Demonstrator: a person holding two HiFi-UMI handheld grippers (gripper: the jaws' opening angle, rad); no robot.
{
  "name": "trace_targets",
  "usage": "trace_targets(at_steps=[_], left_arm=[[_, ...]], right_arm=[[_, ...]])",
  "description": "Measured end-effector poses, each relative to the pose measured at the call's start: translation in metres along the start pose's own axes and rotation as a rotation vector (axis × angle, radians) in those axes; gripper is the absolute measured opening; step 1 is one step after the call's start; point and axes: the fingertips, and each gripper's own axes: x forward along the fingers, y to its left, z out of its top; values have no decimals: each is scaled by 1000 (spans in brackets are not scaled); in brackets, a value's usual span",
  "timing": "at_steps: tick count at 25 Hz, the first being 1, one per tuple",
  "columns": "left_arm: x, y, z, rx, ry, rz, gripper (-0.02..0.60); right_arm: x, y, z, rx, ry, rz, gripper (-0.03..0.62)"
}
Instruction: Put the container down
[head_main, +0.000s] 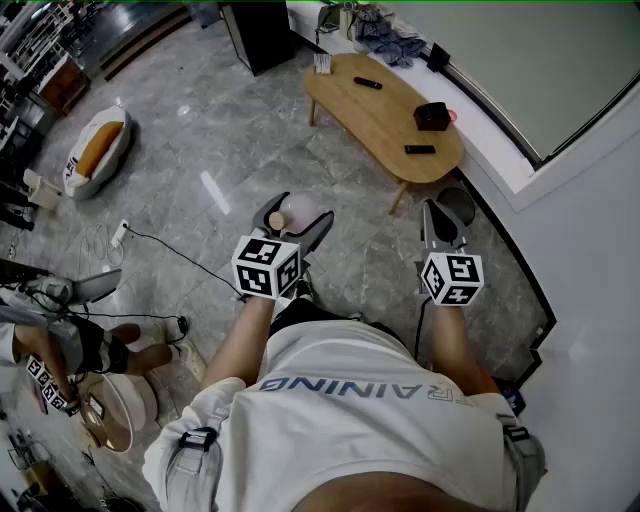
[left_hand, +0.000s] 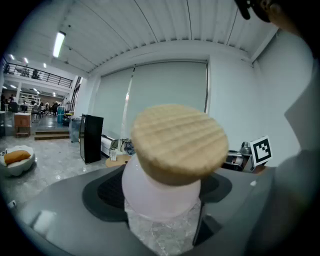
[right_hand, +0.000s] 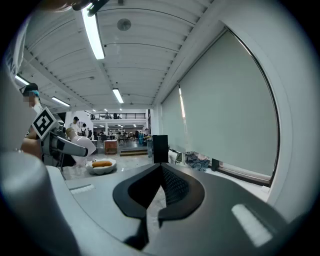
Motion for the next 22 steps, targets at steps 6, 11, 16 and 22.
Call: trace_targets(at_steps=[6, 11, 16, 22], left_arm=[[-1, 9, -1, -19, 5, 13, 400], [-3, 12, -4, -24, 11, 6, 400], [-4, 14, -6, -26, 18, 6, 400], [-1, 30, -4, -40, 14, 12, 400]], right_arm=[[5, 5, -2, -2, 7, 5, 14], [6, 10, -6, 2, 13, 2, 14], [8, 10, -9, 36, 8, -4, 14], [27, 18, -7, 68, 3, 20, 15]])
